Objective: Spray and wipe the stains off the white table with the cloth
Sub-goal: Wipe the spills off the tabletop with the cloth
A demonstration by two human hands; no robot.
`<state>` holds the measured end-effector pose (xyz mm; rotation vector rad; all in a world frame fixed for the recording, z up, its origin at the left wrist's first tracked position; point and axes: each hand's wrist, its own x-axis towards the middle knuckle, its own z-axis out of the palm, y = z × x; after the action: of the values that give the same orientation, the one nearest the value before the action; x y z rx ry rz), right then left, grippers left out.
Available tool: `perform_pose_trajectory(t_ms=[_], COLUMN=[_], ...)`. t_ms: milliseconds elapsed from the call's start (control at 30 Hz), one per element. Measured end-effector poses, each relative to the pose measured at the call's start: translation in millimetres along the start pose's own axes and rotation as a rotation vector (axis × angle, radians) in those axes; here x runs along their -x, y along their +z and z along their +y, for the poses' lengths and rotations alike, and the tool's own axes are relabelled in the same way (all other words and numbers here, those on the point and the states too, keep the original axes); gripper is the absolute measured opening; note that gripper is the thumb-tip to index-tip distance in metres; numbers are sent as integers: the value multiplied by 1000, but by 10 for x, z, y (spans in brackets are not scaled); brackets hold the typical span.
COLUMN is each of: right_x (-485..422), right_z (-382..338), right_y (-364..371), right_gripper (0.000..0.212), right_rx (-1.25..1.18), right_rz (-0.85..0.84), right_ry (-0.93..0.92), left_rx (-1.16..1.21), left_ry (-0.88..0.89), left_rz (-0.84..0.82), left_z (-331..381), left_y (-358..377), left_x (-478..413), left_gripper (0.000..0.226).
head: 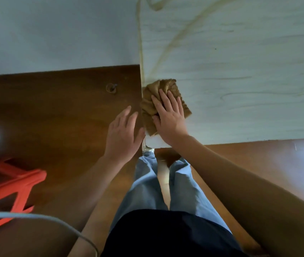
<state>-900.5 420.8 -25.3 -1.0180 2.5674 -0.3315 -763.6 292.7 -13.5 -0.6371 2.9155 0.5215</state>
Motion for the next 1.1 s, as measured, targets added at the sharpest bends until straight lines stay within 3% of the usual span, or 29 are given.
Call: perform_pose_trajectory(t_ms=[133,400,667,867,1100], right_x=[120,692,-144,-720,173], right_z=[-172,195,1053,1034,637], right_y=[49,33,-477,-561,-266], right_gripper=[58,59,60,61,59], right_rx=[43,-10,-23,-51,-79], right_rz=[0,52,156,148,166], right_ry=[12,8,285,438,231], left_rx=[44,12,-80,-17,-65], left_ry=[8,172,335,342,290], left_rz=[70,-10,-68,-52,-105], left_z=[-51,86,248,254,290], left_y=[-111,-75,73,140,185], left_x=[-117,-319,-375,-349,-340], left_gripper=[49,49,52,52,59])
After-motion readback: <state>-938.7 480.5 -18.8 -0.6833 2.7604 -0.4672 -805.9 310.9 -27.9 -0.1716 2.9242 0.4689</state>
